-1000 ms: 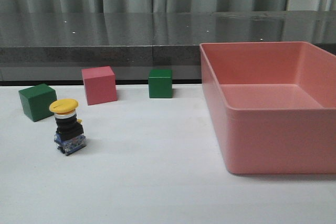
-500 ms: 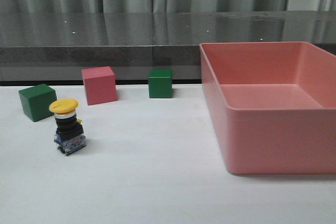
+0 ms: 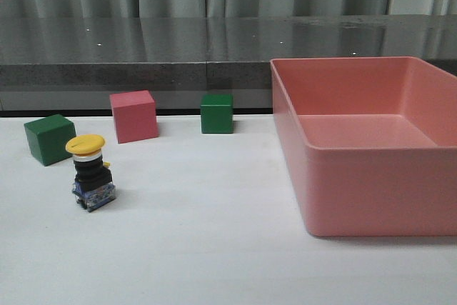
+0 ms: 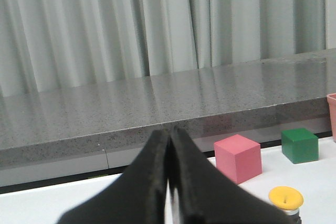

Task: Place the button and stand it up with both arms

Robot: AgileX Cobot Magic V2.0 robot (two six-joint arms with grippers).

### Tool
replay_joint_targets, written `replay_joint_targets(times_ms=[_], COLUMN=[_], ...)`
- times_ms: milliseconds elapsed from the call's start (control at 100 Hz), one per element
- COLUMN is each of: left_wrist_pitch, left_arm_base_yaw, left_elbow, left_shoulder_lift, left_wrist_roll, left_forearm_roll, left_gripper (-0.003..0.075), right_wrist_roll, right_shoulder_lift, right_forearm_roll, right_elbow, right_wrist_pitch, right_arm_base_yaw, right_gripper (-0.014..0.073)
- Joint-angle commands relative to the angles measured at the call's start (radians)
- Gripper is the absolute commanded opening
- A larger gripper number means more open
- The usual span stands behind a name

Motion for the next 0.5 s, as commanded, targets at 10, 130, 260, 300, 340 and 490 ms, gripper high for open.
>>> replay_joint_targets(times_ms=[10, 130, 260, 300, 340, 490], left_wrist_pitch=[-0.078, -0.078, -0.078, -0.078, -0.078, -0.078], left_arm_base_yaw=[0.001, 0.001, 0.001, 0.001, 0.001, 0.001], left_elbow=[0.045, 0.045, 0.045, 0.045, 0.045, 0.045], left_shoulder_lift=[0.011, 0.011, 0.011, 0.011, 0.011, 0.011], left_wrist_roll=[-0.010, -0.010, -0.010, -0.010, -0.010, -0.010], left_forearm_roll=[-0.006, -0.006, -0.006, -0.006, -0.006, -0.006], left_gripper=[-0.0020, -0.0020, -0.0020, -0.0020, -0.0020, -0.0020], right_wrist_roll=[0.076, 0.307, 0.479, 0.493, 0.495, 0.495], right_shoulder_lift=[0.007, -0.004, -0.051, -0.068, -0.096, -0.182], right_forearm_roll=[-0.069, -0.231, -0.327, -0.331, -0.331, -0.331], right_elbow=[-0.009, 0.044, 0.125, 0.153, 0.180, 0.267], right_wrist_pitch=[-0.095, -0.153, -0.235, -0.257, -0.282, -0.333], right_arm_base_yaw=[-0.009, -0.025, -0.043, -0.043, -0.043, -0.043], right_gripper=[-0.0061, -0.0061, -0.0061, -0.0061, -0.0061, -0.0061])
